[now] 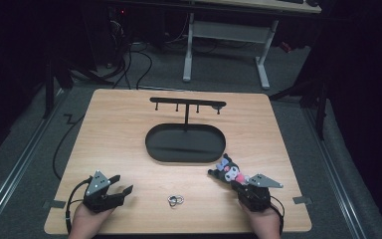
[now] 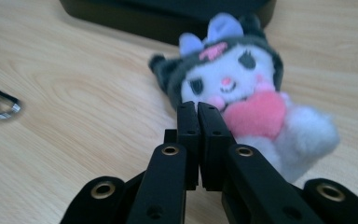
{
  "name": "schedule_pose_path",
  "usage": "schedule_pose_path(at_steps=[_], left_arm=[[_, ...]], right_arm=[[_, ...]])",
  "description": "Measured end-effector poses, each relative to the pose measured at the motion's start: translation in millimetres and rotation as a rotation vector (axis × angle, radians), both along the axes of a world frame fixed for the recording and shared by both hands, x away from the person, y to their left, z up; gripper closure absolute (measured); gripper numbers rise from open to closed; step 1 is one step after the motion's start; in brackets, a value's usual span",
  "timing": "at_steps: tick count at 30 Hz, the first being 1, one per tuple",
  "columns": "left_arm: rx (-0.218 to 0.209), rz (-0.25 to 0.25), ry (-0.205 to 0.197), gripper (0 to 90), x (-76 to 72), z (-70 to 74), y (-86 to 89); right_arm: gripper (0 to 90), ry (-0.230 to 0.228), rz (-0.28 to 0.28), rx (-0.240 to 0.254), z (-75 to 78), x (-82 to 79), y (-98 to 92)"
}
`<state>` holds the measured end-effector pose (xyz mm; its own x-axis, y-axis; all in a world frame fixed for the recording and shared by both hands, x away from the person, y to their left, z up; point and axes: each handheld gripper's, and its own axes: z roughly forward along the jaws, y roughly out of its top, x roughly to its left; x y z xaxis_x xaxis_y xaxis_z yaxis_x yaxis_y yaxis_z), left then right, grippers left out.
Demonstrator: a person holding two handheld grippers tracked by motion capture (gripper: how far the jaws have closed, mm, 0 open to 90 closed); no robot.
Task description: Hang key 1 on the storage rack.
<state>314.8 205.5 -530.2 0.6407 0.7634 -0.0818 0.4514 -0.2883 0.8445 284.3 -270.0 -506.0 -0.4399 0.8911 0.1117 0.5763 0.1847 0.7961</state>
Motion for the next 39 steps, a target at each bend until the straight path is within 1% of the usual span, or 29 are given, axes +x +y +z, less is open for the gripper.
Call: schedule_pose_path(at_steps=[1,2,3,5,6,7,11,12,13,14,16,18,20,24,25,26,27,28,29,30,31,32,33,34,35,36,37,38,39], left_arm=[[-0.005,0.000,-0.006,36.0,-0.8,0.5,-0.1],[-0.005,0.000,-0.006,36.0,-0.8,0.5,-0.1],[-0.009,0.001,-0.013,36.0,-1.6,1.0,0.0],[-0.010,0.002,-0.015,36.1,-1.9,1.3,0.0],[-0.012,0.002,-0.018,36.1,-2.2,1.4,-0.1],[-0.013,0.003,-0.020,36.1,-2.4,1.7,-0.3],[-0.015,0.010,-0.024,36.1,-3.0,1.8,-1.4],[-0.015,0.010,-0.024,36.1,-3.0,1.8,-1.4],[-0.015,0.011,-0.024,36.1,-3.1,1.9,-1.5],[-0.011,0.011,-0.023,36.0,-3.1,1.7,-1.6],[-0.011,0.013,-0.022,35.9,-3.1,1.5,-1.8],[-0.017,0.013,-0.019,35.8,-2.4,1.4,-2.5],[-0.008,0.006,-0.021,35.7,-1.9,1.5,-4.3],[-0.010,-0.004,-0.021,35.6,-3.0,1.2,-5.0],[-0.006,-0.011,-0.022,35.6,-2.9,0.8,-4.4],[-0.006,-0.011,-0.022,35.6,-2.9,0.8,-4.4],[-0.015,-0.019,-0.021,35.7,-2.0,1.1,-3.2],[-0.015,-0.019,-0.021,35.6,-2.0,1.1,-3.2],[-0.014,-0.023,-0.025,35.6,-1.6,1.1,-2.9],[-0.013,-0.026,-0.026,35.6,-1.3,1.2,-2.7],[-0.012,-0.028,-0.026,35.6,-0.9,1.1,-2.1],[-0.018,-0.028,-0.024,35.7,-0.4,1.0,-1.2],[-0.022,-0.030,-0.022,35.7,-0.3,1.2,-0.7],[-0.025,-0.031,-0.025,35.7,-0.4,1.3,-0.7],[-0.025,-0.031,-0.025,35.7,-0.4,1.3,-0.7],[-0.026,-0.033,-0.024,35.7,-0.6,1.7,-0.7],[-0.025,-0.038,-0.024,35.7,-1.0,2.3,-1.4],[-0.028,-0.040,-0.026,35.7,-1.2,2.4,-2.0],[-0.028,-0.040,-0.026,35.7,-1.2,2.4,-2.0]], right_arm=[[87.4,-0.018,-0.001,0.009,3.8,-0.7,-2.1],[87.4,-0.018,-0.001,0.009,3.8,-0.7,-2.1],[86.3,-0.049,-0.019,0.029,11.9,-3.4,-7.8],[85.4,-0.077,-0.043,0.025,17.9,-5.4,-16.5],[85.4,-0.077,-0.043,0.025,17.9,-5.4,-16.5],[84.6,-0.088,-0.074,0.020,20.4,-6.5,-26.3],[83.1,-0.087,-0.126,0.001,19.6,-6.3,-45.5],[82.8,-0.092,-0.133,-0.014,18.9,-5.7,-49.1],[82.8,-0.092,-0.133,-0.014,18.9,-5.7,-49.1],[80.3,-0.084,-0.141,-0.034,18.1,-4.9,-54.1],[78.9,-0.080,-0.146,-0.037,17.6,-4.5,-56.4],[75.1,-0.053,-0.146,-0.033,15.7,-4.5,-59.6],[71.2,-0.039,-0.146,-0.039,14.5,-4.3,-59.0],[67.1,-0.021,-0.142,-0.054,14.9,-2.3,-58.4],[61.1,0.014,-0.144,-0.075,15.7,-1.8,-58.7],[58.2,0.025,-0.140,-0.093,16.0,-1.6,-58.7],[55.5,0.046,-0.134,-0.113,16.9,-1.5,-58.3],[55.5,0.046,-0.134,-0.113,16.9,-1.5,-58.3],[52.3,0.069,-0.122,-0.124,18.4,-1.4,-58.0],[47.1,0.109,-0.105,-0.142,22.9,-0.3,-57.0],[47.1,0.109,-0.105,-0.142,22.9,-0.3,-57.0],[44.8,0.150,-0.096,-0.153,28.7,0.9,-55.4],[44.1,0.171,-0.088,-0.151,31.1,1.9,-54.6],[43.4,0.185,-0.082,-0.161,33.3,3.0,-53.7],[43.4,0.185,-0.082,-0.161,33.3,3.0,-53.7],[42.7,0.202,-0.075,-0.174,35.6,3.9,-52.5],[41.7,0.232,-0.062,-0.203,39.2,6.1,-49.9],[41.1,0.249,-0.055,-0.213,40.7,7.3,-48.4],[41.1,0.249,-0.055,-0.213,40.7,7.3,-48.4]])
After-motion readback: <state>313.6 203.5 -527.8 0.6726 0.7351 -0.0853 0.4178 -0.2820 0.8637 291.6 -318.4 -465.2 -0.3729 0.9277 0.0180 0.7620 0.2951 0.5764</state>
